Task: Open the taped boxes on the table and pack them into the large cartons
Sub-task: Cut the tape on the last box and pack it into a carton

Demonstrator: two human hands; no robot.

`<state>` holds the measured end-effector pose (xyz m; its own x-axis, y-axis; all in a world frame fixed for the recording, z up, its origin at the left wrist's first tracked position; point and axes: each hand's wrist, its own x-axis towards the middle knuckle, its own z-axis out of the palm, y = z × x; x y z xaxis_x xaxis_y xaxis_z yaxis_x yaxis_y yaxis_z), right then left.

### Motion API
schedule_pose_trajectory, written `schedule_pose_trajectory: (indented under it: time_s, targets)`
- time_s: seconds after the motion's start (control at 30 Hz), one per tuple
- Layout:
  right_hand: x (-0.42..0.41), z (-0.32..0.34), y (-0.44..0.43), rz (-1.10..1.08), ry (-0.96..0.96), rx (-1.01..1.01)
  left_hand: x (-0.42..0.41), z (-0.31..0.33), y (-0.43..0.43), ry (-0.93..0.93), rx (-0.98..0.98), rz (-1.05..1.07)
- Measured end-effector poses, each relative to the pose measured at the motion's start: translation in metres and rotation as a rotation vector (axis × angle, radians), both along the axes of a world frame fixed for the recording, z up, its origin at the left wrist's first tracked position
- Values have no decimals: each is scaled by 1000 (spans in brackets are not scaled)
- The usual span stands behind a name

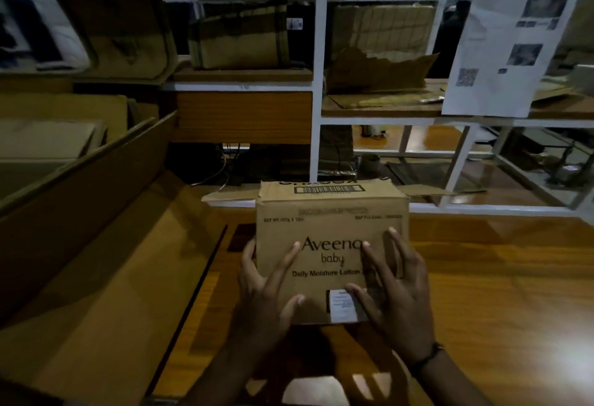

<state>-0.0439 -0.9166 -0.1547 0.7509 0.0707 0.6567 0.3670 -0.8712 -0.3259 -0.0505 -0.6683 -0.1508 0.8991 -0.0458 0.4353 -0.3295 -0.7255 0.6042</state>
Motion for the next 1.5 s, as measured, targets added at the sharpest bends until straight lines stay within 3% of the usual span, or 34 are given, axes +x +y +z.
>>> schedule_pose_trajectory:
  time_s: [0.3, 0.87, 1.17, 1.5]
  targets:
    - [31, 60, 0, 112, -108, -57, -10, 69, 11, -75, 153, 95]
    - [76, 264, 131, 284, -524, 173, -30, 301, 124, -477, 411, 365]
    - [62, 315, 290, 395, -555, 164, -72, 341, 271, -512, 429, 494]
    - [48, 302, 455, 567, -392, 7, -106, 324, 444, -419, 422, 540]
